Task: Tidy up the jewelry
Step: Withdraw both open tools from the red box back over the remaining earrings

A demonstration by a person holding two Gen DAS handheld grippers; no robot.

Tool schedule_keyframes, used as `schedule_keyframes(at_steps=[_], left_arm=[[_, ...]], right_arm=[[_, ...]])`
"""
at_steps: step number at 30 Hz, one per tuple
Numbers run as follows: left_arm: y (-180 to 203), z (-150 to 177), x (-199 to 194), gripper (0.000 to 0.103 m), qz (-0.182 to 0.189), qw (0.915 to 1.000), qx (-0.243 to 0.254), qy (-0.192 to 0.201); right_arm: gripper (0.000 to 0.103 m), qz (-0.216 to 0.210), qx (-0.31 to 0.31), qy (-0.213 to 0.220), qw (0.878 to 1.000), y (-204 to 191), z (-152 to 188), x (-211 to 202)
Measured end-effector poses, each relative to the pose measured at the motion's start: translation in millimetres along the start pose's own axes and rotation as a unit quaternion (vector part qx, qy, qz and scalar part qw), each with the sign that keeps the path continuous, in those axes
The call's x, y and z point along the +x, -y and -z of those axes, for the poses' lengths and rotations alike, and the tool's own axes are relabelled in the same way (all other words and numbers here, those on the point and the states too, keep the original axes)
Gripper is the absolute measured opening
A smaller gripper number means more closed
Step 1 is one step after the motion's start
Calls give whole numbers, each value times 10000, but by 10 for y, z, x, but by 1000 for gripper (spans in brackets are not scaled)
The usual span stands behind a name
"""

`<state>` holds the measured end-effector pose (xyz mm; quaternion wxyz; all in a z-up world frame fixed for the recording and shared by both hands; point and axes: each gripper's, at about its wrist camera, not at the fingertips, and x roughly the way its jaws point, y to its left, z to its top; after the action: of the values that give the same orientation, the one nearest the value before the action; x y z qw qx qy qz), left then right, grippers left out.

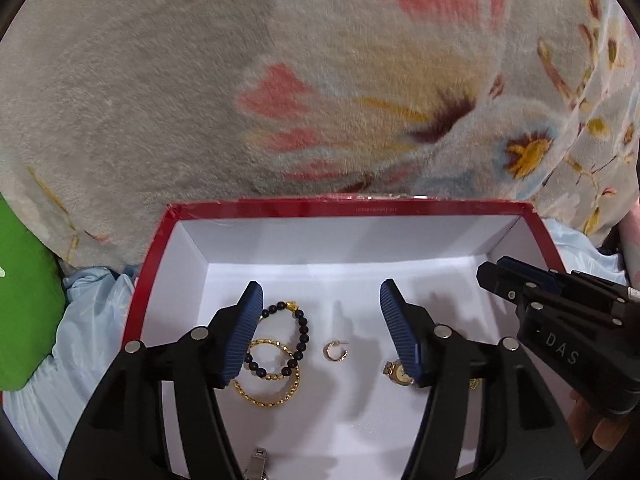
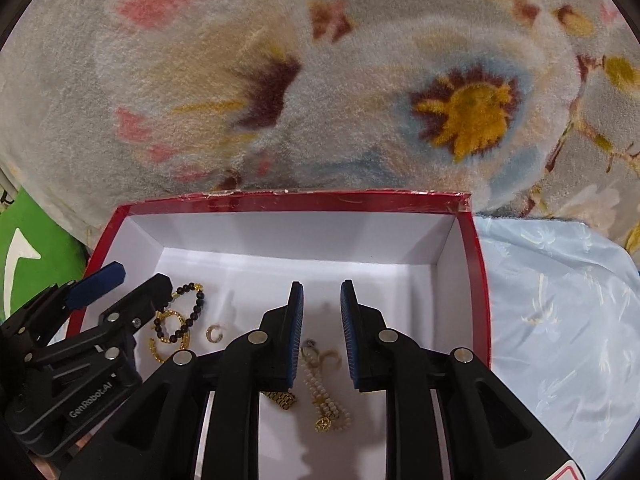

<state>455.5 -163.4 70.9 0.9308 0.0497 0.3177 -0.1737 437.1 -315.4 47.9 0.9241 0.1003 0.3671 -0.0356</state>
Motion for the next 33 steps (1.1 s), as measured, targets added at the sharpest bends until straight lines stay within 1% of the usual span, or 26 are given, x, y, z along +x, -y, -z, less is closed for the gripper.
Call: schedule_keyframes(at_steps=[1,4,7,8,10,11,12,14,17,19,21,23,25,27,30,33], left_arm=[[0,-3,-31,59,9,10000,-1,27],[-31,15,-148,59,-37,10000,23,76],[-68,84,-364,59,-184,9996,159,109],[-83,111,-449,61,-193,9996,182,127],[-142,225,-697,67,-195,9995,172,153],[-182,290,-816,69,-136,9997,145,167],[-245,389,-992,70,-71,9997,113,182],[-328,582,-1251,75,-30,9999,86,134],[-394,957,-1630,75,4,9997,202,-127],[-412,1206,-1816,76,-47,9993,300,-198],[-386,1499,-1997,76,-82,9984,460,-315],[-323,1815,-2151,76,-127,9971,584,-463],[-277,2085,-2272,76,-91,9966,605,-560],[-186,2357,-2337,76,25,9948,644,-785],[-42,2669,-2437,76,118,9941,619,-882],[61,2875,-2504,76,301,9937,504,-954]], right_arm=[[25,-9,-19,21,10000,-20,4,-16],[25,-77,-49,126,9999,-45,46,-153],[26,-182,-88,281,9994,-54,135,-406],[26,-199,-119,344,9991,-56,190,-528],[32,-185,-209,462,9985,-59,340,-797],[33,-169,-276,518,9981,-45,439,-952],[33,-123,-331,580,9977,-36,568,-1122],[33,-123,-425,595,9972,-18,839,-1422],[33,-1,-618,578,9964,-5,1350,-1874],[33,87,-761,445,9961,-11,1740,-2122],[33,105,-805,277,9963,-18,2136,-2284],[33,191,-799,105,9966,-41,2502,-2366],[33,94,-673,-183,9975,-48,2842,-2374],[33,-19,-536,-403,9977,-65,3092,-2346],[33,-13,-424,-541,9976,-91,3291,-2273],[33,-3,-341,-583,9977,-109,3372,-2210]])
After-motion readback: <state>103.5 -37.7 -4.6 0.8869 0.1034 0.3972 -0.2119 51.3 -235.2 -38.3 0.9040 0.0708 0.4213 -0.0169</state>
